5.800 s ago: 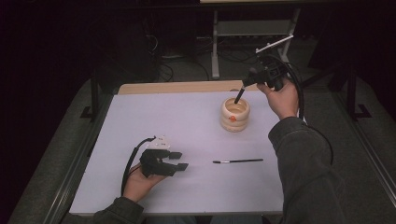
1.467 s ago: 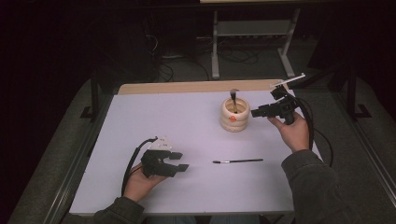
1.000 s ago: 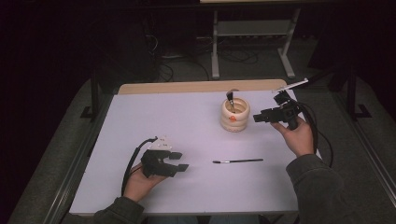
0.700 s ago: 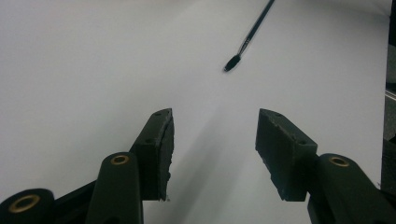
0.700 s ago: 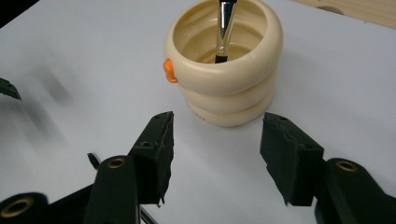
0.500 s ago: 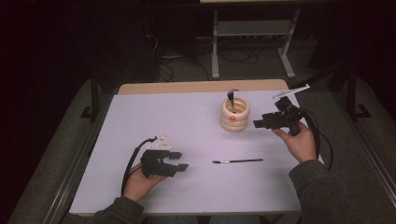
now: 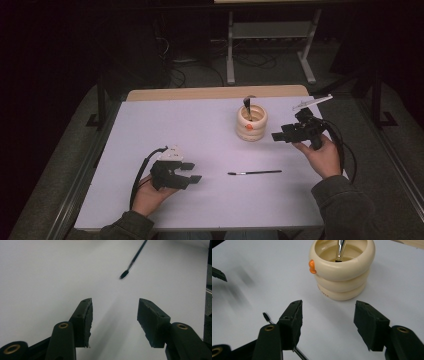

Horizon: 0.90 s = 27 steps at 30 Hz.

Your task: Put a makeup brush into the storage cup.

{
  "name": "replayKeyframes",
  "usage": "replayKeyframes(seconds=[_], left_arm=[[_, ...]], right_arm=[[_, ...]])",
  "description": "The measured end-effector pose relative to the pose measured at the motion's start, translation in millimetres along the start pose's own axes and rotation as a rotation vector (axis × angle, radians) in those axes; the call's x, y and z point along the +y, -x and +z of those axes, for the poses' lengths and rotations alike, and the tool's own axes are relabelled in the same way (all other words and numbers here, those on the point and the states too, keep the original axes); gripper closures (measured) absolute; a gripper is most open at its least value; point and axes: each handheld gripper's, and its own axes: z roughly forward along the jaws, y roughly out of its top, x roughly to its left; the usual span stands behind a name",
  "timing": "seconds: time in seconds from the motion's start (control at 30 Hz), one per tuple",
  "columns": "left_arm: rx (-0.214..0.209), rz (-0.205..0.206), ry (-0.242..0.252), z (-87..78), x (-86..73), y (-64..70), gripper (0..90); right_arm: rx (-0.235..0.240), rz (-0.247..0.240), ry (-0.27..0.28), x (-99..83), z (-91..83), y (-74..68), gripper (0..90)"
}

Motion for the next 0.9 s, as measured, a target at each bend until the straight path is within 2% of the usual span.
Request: replayKeyframes(seconds=[0.43,0.63,0.8,0.9], left_arm=[[-0.003,-0.001,-0.001,0.0,-0.1,-0.1,45.7],[-0.003,0.008,-0.003,-1.0,0.2,0.7,45.7],[-0.006,0.006,0.002,-1.0,0.2,-0.2,45.7],[-0.006,0.002,0.002,-1.6,0.0,0.3,45.7]], right_arm=[[0.008,-0.028,0.003,-2.0,-3.9,-7.9,37.0],[0.007,-0.040,-0.011,-5.4,-5.5,-11.4,33.6],[0.008,-0.075,-0.014,-8.4,-7.1,-11.3,29.7],[0.010,-0.073,-0.015,-9.1,-8.0,-11.4,29.1]])
